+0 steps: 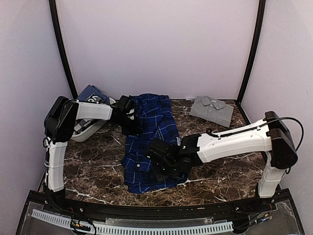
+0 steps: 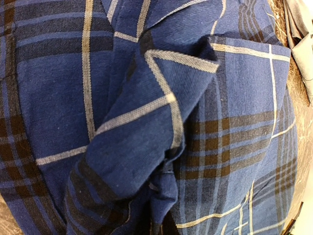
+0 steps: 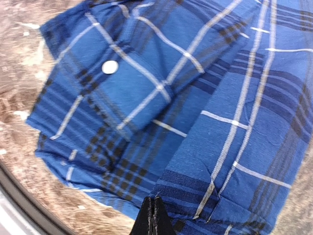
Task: Fold and stack the long sleeve shirts
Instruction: Adjust the rectangle-folded shirt at the center of the board, then fold the sleeve of the rectangle-folded shirt.
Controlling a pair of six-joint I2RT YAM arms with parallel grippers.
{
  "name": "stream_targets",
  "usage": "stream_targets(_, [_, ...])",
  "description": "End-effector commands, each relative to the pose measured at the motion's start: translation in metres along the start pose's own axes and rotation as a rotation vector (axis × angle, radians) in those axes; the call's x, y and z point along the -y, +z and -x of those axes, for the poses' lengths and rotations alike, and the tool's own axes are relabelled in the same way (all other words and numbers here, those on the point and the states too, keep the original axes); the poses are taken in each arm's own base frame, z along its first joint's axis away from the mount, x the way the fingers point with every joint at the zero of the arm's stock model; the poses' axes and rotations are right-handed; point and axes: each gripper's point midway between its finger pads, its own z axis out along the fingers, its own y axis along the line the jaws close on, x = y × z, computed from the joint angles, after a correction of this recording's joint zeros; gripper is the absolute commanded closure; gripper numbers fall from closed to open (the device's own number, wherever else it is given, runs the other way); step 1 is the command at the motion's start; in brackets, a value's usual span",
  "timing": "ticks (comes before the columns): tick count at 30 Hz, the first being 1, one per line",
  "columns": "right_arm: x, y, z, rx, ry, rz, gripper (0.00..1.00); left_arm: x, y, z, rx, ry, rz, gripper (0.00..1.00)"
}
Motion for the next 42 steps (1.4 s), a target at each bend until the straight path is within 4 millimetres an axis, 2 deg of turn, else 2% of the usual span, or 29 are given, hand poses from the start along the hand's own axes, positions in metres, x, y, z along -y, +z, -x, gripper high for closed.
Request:
stream_targets(1, [-0.032,0.000,-0.001,0.010,-0.014,0.128,1.00,-0.037,0.014,-0.027,-0.096,-0.023,0.107,1.00])
stream_targets(12, [-0.028,0.040,-0.032,-0.053,0.028,0.201,1.00,-0.035,0.015,-0.025,-0.097,-0.024,0.102,1.00])
stream_targets(18, [-0.028,0.046,-0.038,-0.063,0.053,0.249,1.00,-0.026,0.005,-0.018,-0.097,-0.001,0.098,1.00])
stream_targets(20, [-0.026,0.040,-0.033,-0.047,0.055,0.244,1.00,-0.017,-0.007,-0.009,-0.075,0.022,0.088,1.00])
stream_targets(21, [-0.025,0.035,-0.029,-0.033,0.055,0.243,0.92,-0.012,-0.012,-0.005,-0.064,0.032,0.088,1.00])
stream_targets(23, [-0.024,0.022,-0.017,0.003,0.061,0.251,0.83,0.002,-0.029,0.005,-0.033,0.069,0.073,1.00])
stream_targets(27, [-0.017,-0.018,0.017,0.109,0.088,0.279,0.66,0.039,-0.068,0.020,0.037,0.176,0.034,1.00])
stream_targets(30, [0.009,-0.056,0.049,0.228,0.159,0.287,0.56,0.075,-0.097,0.018,0.087,0.293,-0.018,1.00])
stream_targets(33, [0.053,-0.081,0.069,0.328,0.257,0.252,0.52,0.108,-0.121,0.010,0.123,0.411,-0.073,1.00])
stream_targets(37, [0.112,-0.099,0.079,0.414,0.381,0.198,0.51,0.152,-0.136,-0.026,0.083,0.544,-0.185,1.00])
stream_targets(38, [0.122,-0.104,0.080,0.433,0.405,0.195,0.51,0.165,-0.138,-0.041,0.047,0.572,-0.232,1.00])
stream_targets(39, [0.133,-0.106,0.080,0.447,0.427,0.187,0.50,0.170,-0.137,-0.049,0.024,0.592,-0.253,1.00])
stream_targets(42, [0.156,-0.111,0.076,0.476,0.479,0.171,0.50,0.186,-0.133,-0.092,-0.099,0.648,-0.326,1.00])
